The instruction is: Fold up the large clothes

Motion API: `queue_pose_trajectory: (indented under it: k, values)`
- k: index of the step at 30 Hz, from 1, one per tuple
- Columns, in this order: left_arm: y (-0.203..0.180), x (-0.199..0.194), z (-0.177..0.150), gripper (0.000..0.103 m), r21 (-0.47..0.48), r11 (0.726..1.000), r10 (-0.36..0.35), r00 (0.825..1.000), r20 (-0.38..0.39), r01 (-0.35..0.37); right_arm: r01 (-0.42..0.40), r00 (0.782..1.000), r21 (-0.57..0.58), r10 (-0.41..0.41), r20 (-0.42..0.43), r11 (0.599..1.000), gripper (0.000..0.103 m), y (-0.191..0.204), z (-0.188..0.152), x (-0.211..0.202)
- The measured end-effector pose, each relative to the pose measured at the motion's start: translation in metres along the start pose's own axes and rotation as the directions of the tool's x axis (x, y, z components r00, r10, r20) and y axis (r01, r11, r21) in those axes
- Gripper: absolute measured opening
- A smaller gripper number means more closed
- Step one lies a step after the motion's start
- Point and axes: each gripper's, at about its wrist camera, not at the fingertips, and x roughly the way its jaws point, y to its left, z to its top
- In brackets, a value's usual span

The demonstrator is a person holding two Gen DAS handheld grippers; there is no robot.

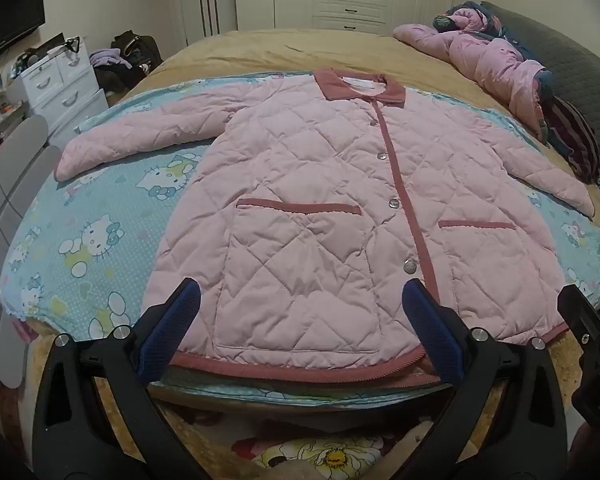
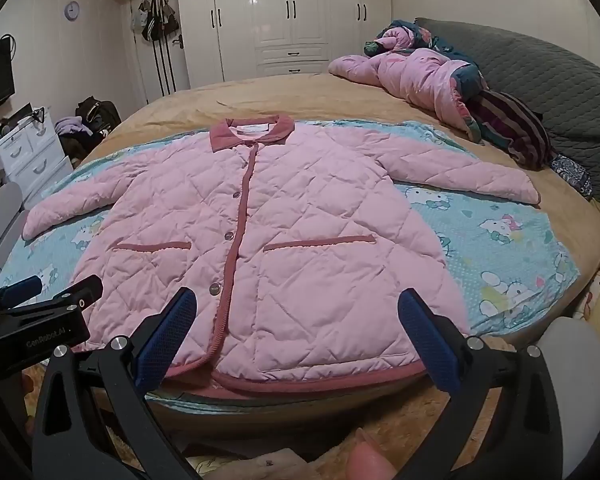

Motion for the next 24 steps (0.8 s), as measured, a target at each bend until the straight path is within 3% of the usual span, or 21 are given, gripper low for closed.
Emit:
queue_pose_trajectory:
  k: [24]
  values:
    - [0.0001,0.0001,0.0000,0.095,0.000,1.000,0.000,1.000,0.002,0.000,-0.010,1.000,-0.003,0.010,-0.005,1.000,0.099,0.0054,-0.0013,0.0038]
